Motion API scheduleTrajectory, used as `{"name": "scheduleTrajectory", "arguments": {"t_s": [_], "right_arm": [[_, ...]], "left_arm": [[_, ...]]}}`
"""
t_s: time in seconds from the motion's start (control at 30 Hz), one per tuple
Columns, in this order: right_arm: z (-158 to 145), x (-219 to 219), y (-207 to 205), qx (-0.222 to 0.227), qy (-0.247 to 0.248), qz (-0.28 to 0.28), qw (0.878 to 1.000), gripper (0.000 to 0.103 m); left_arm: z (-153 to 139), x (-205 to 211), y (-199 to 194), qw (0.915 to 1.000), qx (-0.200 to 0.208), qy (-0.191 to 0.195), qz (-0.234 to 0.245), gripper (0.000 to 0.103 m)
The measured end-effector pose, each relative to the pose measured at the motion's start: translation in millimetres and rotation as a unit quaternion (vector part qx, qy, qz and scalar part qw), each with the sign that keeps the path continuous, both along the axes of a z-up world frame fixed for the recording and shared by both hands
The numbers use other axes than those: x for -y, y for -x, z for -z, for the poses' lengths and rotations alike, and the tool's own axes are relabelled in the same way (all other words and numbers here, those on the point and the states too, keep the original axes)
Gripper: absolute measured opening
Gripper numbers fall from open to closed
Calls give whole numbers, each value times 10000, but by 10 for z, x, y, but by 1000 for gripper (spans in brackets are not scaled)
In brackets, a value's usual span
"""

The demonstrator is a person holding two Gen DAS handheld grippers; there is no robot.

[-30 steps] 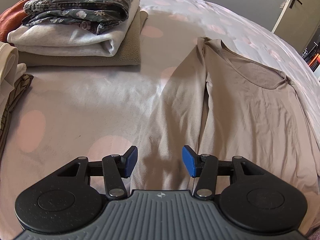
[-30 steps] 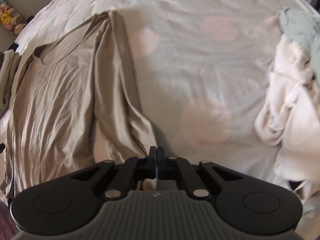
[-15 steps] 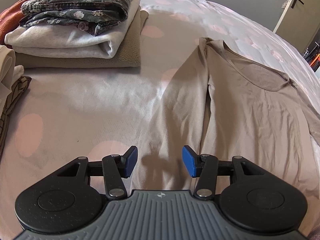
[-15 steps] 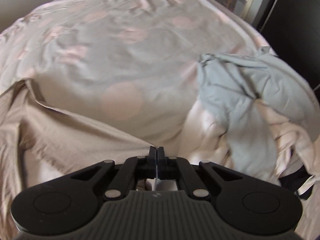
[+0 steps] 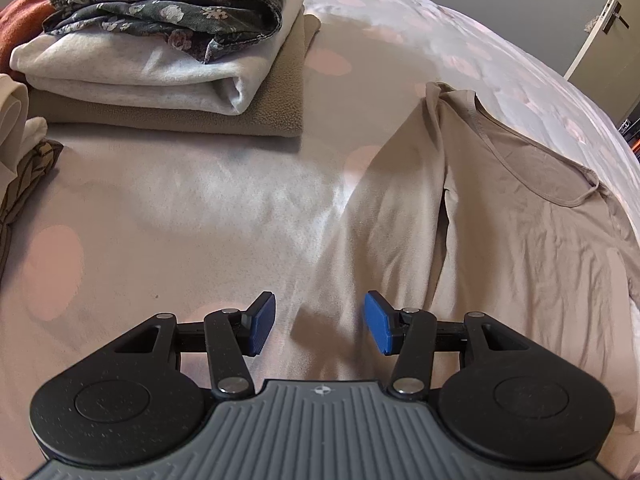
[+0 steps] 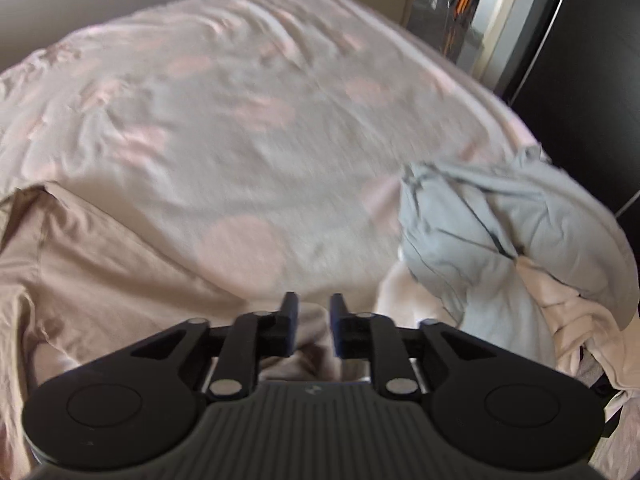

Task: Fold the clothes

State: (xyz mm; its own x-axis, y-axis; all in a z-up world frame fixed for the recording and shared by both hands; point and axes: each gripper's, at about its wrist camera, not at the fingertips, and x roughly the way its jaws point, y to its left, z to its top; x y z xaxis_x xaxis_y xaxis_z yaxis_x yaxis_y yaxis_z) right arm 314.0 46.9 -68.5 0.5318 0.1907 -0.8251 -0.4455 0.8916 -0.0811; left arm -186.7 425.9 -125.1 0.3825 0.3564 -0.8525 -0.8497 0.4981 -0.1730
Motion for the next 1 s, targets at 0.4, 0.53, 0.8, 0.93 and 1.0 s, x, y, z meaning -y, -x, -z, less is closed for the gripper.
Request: {"name": "scheduleTrajectory", "arguments": {"t_s": [0.4,0.53,0.8,0.93,1.0], "right_arm": [[165,-410,1517,-640,-1931,-492,9779,36],[202,-580,2001,-390,-1840,-973,9773,36],[136,-581,2268,215,-1843,-1553,9703,49],[209,-501,2155,-33,-1997,-1263,9717,49],[232,-440,2112,-147,-2114,-1119,9709,49]], "left_arm": [[-157,174,174,9996,200,32,193,46],[-201,318,147,9978,204,54,635,43],[32,480,-112,9887,-688,337,1288,43],[149,483,-143,9855,-970,509,1293,43],[160,491,-146,9852,-1019,501,1286,37]]}}
